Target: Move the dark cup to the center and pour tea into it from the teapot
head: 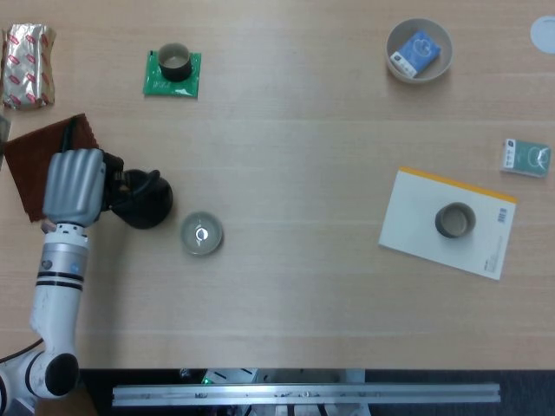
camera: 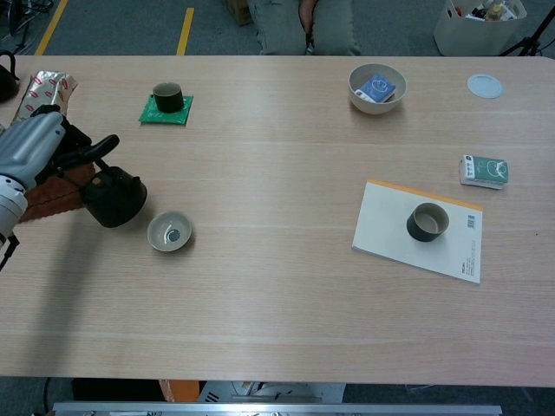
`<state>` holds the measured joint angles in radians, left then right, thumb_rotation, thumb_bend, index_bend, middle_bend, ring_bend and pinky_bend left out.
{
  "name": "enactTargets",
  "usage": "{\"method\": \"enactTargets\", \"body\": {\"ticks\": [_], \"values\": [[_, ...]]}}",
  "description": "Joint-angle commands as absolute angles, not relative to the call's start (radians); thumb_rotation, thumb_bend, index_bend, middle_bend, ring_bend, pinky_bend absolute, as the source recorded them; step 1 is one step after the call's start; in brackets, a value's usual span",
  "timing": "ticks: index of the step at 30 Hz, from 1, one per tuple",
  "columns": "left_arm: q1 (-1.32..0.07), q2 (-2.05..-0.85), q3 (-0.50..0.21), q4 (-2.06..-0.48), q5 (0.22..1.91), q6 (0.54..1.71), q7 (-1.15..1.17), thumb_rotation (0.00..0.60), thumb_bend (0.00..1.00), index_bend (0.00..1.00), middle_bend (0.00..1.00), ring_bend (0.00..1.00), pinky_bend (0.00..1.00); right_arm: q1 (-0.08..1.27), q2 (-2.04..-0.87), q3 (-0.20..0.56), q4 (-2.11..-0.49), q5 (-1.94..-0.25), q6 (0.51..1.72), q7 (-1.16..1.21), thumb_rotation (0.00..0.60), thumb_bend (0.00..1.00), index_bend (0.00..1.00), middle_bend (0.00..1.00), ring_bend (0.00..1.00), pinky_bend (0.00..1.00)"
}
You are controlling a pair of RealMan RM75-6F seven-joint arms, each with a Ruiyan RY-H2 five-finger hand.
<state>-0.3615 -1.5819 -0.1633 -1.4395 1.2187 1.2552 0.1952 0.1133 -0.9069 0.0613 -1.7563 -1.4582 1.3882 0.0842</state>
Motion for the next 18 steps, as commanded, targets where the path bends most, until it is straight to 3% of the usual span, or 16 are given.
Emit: {"method": "enactTargets", "body": {"ticks": [1, 9, 18], "values": [[-0.356, -1.580, -0.178, -1.441, 1.230, 1.281, 0.176, 0.074, 0.08, 0.95, 1.00, 0.83, 0.00, 0.112, -0.906, 0.061, -1.758, -1.458, 1.390, 0.084, 0.600, 0.19, 0.18, 0.21, 0.05, 0.05], [-0.358, -1.586, -0.215, -1.433, 1.246, 1.337, 0.165, 0.161, 0.08, 0.96, 1.00, 0.83, 0.00, 0.111, -0.903, 0.062, -1.767, -1.459, 1.391, 0.077, 0.600, 0.19, 0.18, 0.21, 0.05, 0.05], [-0.363, -1.589, -0.240, -1.439, 1.261, 1.382, 0.174, 0.387, 0.13, 0.97, 1.00, 0.85, 0.03, 0.108, -0.901, 0.061, -1.773, -1.461, 1.395, 0.074, 0.600, 0.19, 0.18, 0.21, 0.05, 0.05]]}}
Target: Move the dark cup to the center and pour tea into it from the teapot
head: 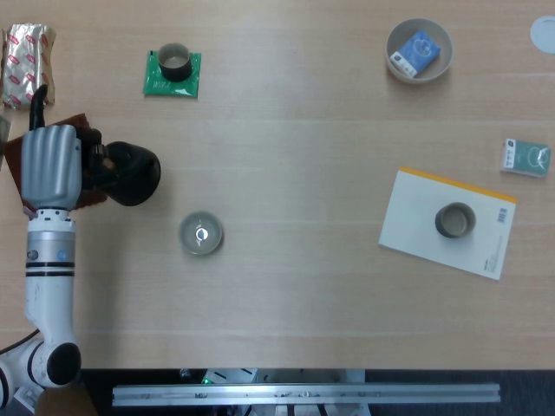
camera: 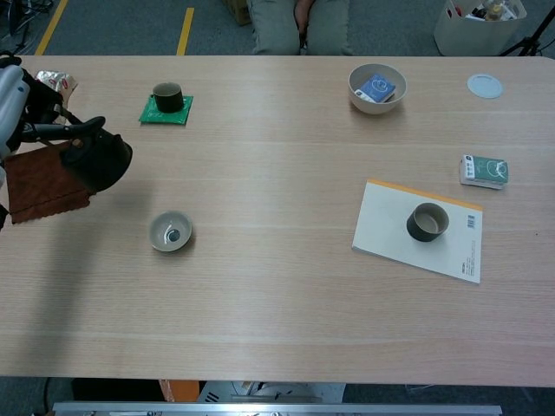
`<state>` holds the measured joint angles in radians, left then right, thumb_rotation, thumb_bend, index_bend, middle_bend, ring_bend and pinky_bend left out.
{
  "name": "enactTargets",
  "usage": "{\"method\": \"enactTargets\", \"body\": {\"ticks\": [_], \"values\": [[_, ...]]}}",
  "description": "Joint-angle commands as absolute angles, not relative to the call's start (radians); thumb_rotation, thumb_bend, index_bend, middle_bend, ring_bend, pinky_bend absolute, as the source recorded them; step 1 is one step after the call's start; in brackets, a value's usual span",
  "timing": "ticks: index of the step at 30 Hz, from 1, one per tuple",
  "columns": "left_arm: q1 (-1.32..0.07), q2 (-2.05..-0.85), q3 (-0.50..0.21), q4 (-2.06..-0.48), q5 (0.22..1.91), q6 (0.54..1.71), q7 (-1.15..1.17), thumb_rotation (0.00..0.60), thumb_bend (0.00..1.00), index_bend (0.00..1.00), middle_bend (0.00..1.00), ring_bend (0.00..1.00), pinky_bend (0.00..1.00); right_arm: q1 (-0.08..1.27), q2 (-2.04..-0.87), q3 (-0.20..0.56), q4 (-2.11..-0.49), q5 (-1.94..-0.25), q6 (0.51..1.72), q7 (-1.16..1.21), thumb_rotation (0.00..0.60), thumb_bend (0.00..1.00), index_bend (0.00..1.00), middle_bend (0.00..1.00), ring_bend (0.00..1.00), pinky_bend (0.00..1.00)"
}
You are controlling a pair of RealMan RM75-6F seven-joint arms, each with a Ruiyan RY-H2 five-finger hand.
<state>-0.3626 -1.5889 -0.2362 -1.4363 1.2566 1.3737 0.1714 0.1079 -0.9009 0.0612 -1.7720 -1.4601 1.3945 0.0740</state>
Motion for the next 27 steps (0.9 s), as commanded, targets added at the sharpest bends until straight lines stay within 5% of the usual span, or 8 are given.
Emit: {"method": "enactTargets", "body": {"ticks": [1, 17, 27], "values": [[-0.362, -1.588, -0.241, -1.443, 1.262, 1.386, 0.173, 0.401, 0.13, 0.98, 1.00, 0.85, 0.03, 0.108, -0.900, 0.060, -1.773, -1.463, 1.395, 0.074, 0.600, 0.19, 0.18, 0.21, 0.05, 0.05], [-0.360, -1.579, -0.259, -1.467, 1.306, 1.462, 0.197, 0.436, 0.16, 0.98, 1.00, 0.85, 0.05, 0.149, -0.910, 0.024, -1.774, -1.539, 1.324, 0.000, 0.600, 0.19, 0.18, 0.21, 0.05, 0.05], [-0.353, -1.560, -0.252, -1.490, 1.342, 1.496, 0.201, 0.516, 0.22, 0.98, 1.00, 0.85, 0.05, 0.189, -0.913, 0.004, -1.779, -1.572, 1.257, -0.097, 0.600, 0.19, 0.18, 0.21, 0.05, 0.05]]}}
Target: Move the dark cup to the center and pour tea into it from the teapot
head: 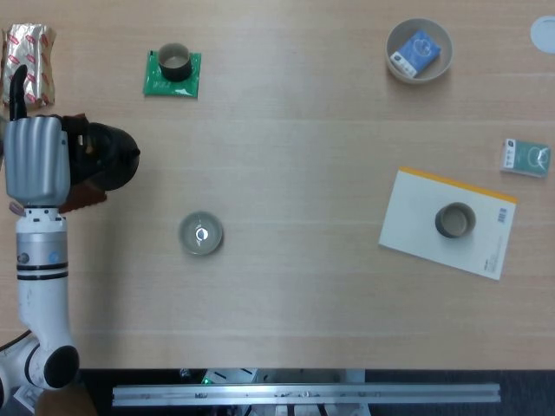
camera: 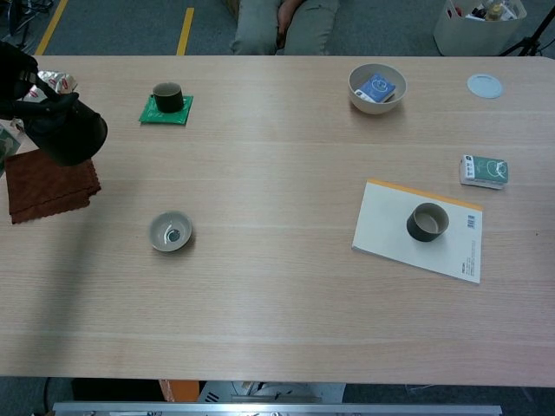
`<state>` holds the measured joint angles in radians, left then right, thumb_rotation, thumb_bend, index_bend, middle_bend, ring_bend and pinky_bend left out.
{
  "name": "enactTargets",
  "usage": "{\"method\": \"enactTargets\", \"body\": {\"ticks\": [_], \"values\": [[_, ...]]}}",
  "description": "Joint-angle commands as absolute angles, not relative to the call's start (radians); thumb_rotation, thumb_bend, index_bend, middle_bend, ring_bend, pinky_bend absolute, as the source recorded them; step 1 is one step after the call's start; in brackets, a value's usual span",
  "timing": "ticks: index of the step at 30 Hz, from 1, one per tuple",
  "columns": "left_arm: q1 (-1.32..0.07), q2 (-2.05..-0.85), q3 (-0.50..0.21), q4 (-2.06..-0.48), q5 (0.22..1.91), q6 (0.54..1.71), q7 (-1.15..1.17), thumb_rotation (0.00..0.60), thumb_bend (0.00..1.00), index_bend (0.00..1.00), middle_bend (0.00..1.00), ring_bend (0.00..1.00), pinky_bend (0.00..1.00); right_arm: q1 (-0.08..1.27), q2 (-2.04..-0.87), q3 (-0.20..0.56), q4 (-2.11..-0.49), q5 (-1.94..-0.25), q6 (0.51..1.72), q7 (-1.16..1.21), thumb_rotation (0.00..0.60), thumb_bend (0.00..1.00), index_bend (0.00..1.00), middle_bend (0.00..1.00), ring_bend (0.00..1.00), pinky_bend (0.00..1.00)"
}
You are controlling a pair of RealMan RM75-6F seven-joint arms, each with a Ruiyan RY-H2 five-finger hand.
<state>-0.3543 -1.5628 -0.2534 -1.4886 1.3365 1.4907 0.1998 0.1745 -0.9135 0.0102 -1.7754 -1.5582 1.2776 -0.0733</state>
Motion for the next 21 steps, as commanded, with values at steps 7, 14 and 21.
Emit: {"method": "enactTargets", "body": {"ticks": [7, 14, 21], "values": [[-0.345, -1.547, -0.247, -1.497, 1.371, 1.525, 0.201, 0.536, 0.22, 0.98, 1.00, 0.85, 0.05, 0.242, -0.921, -0.003, -1.788, -1.587, 1.175, -0.189, 0.600, 0.19, 0.18, 0.21, 0.05, 0.05], [-0.335, -1.533, -0.246, -1.510, 1.399, 1.557, 0.195, 0.589, 0.22, 0.98, 1.00, 0.85, 0.05, 0.290, -0.950, -0.002, -1.806, -1.571, 1.101, -0.269, 0.600, 0.19, 0.18, 0.21, 0.06, 0.06], [-0.327, -1.517, -0.239, -1.527, 1.418, 1.571, 0.196, 0.593, 0.22, 0.98, 1.00, 0.85, 0.06, 0.347, -0.988, -0.001, -1.818, -1.519, 0.999, -0.341, 0.600, 0.18, 0.18, 0.22, 0.08, 0.07]]}}
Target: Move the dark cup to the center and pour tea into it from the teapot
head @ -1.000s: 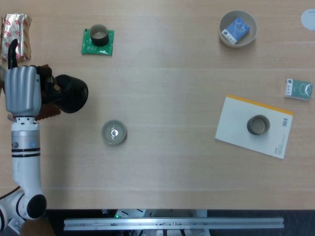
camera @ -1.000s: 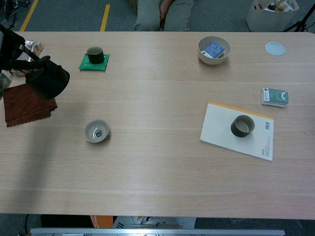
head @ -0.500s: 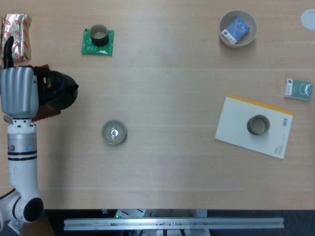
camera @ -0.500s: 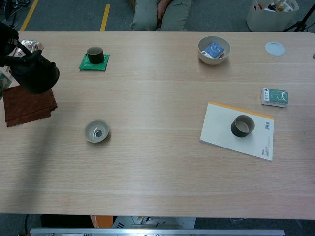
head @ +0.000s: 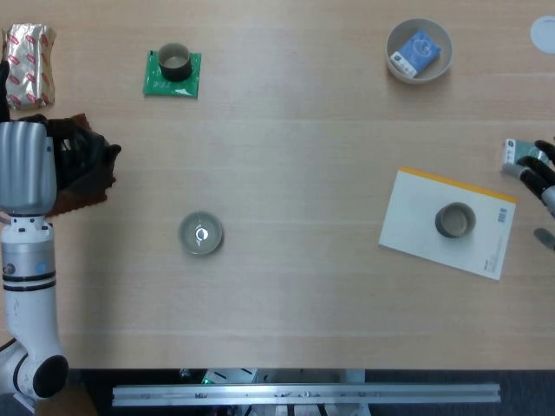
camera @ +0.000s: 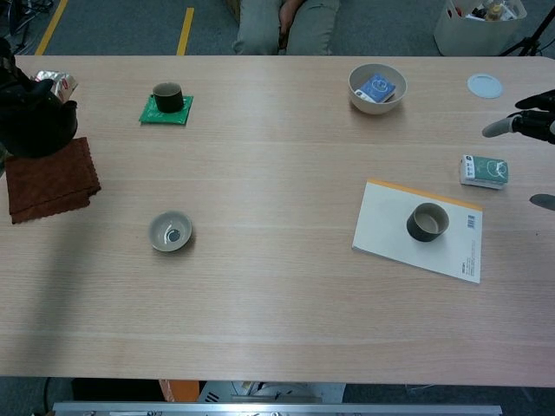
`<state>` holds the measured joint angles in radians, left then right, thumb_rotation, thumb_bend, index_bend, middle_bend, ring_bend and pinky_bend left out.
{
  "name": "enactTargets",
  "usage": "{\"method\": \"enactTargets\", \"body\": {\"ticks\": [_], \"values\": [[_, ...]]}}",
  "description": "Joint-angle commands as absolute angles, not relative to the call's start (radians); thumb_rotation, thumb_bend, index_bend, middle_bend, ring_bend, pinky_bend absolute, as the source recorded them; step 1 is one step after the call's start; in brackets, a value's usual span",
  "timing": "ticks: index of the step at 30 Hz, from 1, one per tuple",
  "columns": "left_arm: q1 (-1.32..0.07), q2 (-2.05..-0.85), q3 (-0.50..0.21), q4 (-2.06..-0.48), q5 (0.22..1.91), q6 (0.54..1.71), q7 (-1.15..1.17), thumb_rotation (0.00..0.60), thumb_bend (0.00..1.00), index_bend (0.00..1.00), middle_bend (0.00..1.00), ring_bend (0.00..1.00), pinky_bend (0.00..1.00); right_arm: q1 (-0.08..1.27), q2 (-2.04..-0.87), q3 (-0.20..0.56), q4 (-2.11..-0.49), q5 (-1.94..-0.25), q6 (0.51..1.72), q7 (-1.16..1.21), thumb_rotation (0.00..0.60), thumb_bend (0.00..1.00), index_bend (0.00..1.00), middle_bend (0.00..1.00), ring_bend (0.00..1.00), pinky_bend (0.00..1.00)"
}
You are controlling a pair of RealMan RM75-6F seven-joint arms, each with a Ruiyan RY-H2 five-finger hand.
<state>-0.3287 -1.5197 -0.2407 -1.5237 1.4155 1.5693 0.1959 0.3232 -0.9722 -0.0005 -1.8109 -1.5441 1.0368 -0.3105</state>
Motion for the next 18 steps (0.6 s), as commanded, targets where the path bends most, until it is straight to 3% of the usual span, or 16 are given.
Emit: {"method": "enactTargets", "body": {"ticks": [1, 18], "values": [[-0.325, -1.515, -0.237, -1.529, 1.419, 1.571, 0.194, 0.595, 0.22, 0.98, 1.00, 0.85, 0.06, 0.354, -0.993, -0.001, -1.819, -1.511, 0.987, -0.350, 0.600, 0.18, 0.18, 0.22, 0.08, 0.07], [-0.308, -1.486, -0.192, -1.566, 1.450, 1.551, 0.181, 0.598, 0.22, 0.98, 1.00, 0.85, 0.06, 0.460, -1.124, -0.006, -1.769, -1.327, 0.829, -0.526, 0.600, 0.17, 0.18, 0.22, 0.08, 0.07]]}}
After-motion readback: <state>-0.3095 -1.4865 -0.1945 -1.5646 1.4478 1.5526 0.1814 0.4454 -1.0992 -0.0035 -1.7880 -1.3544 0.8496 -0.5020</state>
